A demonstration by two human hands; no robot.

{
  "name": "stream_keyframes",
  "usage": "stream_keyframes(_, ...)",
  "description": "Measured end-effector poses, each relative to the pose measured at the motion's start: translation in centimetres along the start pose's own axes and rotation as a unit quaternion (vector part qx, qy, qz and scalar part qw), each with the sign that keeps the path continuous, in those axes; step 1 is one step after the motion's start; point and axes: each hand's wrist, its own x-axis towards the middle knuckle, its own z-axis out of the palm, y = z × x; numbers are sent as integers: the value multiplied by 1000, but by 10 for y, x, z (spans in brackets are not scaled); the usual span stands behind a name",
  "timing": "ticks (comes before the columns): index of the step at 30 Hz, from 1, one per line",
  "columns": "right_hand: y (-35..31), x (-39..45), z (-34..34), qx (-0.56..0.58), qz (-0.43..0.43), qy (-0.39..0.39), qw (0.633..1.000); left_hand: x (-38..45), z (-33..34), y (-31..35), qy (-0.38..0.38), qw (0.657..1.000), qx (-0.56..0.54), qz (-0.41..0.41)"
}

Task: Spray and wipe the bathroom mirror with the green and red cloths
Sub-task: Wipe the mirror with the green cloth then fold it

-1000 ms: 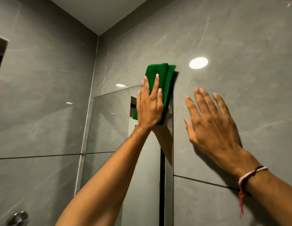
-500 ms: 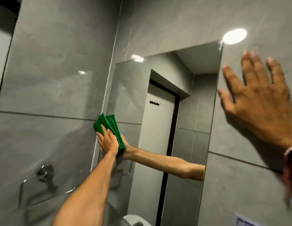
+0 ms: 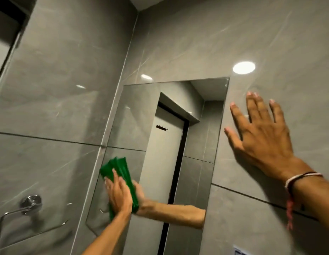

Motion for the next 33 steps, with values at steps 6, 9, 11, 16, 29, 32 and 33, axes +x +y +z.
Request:
stream_keyframes(6, 36, -18, -16, -5, 5, -38, 999, -17, 62, 208, -49, 947, 22, 317)
stream_keyframes(9, 35, -15, -21, -10, 12, -35, 999, -54, 85, 271, -86, 858, 34, 505)
stream_keyframes(11, 32, -14, -23, -10, 25, -24, 999, -73, 93, 282, -76, 786, 68, 610)
stream_keyframes(16, 26, -19, -21, 6, 40, -17, 999, -41, 66, 197, -78, 790, 70, 604)
stream_keyframes(29, 9, -50, 18, 6, 7, 22, 1000, -80, -8, -76, 48, 978, 21, -201)
stream_keyframes(32, 10, -51, 18, 13, 8, 20, 1000, -94, 13, -1, 24, 999, 8, -26)
stream_keyframes(33, 10, -50, 15, 18, 8, 21, 1000, -96, 22, 31, 8, 998, 3, 63)
